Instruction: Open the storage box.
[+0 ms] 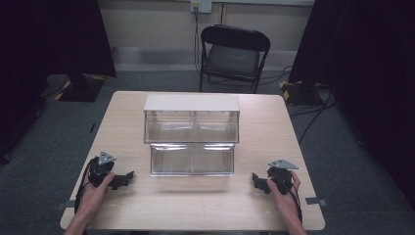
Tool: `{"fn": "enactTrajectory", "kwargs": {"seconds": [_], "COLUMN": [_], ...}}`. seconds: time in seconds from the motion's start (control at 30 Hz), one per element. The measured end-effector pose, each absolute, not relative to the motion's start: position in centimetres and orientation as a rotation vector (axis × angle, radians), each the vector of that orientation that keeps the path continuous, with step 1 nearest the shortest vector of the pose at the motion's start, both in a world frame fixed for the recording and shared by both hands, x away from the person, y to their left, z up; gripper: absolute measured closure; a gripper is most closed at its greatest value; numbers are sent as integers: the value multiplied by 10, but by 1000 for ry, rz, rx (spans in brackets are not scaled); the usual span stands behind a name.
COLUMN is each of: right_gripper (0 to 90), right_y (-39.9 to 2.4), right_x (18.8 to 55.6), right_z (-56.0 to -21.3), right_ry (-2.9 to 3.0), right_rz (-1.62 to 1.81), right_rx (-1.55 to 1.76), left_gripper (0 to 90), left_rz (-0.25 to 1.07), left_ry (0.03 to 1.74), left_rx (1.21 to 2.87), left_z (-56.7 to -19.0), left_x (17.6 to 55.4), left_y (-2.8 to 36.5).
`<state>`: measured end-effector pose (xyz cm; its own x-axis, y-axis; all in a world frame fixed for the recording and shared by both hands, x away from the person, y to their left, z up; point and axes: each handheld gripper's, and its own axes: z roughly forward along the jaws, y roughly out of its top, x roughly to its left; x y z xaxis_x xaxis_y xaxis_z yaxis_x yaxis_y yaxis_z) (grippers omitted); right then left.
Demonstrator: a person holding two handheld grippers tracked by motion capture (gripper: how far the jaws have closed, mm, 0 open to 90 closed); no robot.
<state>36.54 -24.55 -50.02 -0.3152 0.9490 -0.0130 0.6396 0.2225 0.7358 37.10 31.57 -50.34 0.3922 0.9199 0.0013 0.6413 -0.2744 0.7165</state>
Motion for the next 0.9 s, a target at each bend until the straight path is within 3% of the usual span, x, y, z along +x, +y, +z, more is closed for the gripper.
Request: {"fn": "enactTrajectory", "kwargs": {"seconds": [0.9], "right_gripper": [150], "right_y": [-234], "right_x": [353], "right_z": [-486], "right_ry": [2126], "right_rz": [1006], "right_rx": [1364], "left_gripper": [2], "left_rz": [563], "left_ry": [1331], "left_rx": [2017], "left_z": [-503], "left_x": [371], "left_y": [316]}}
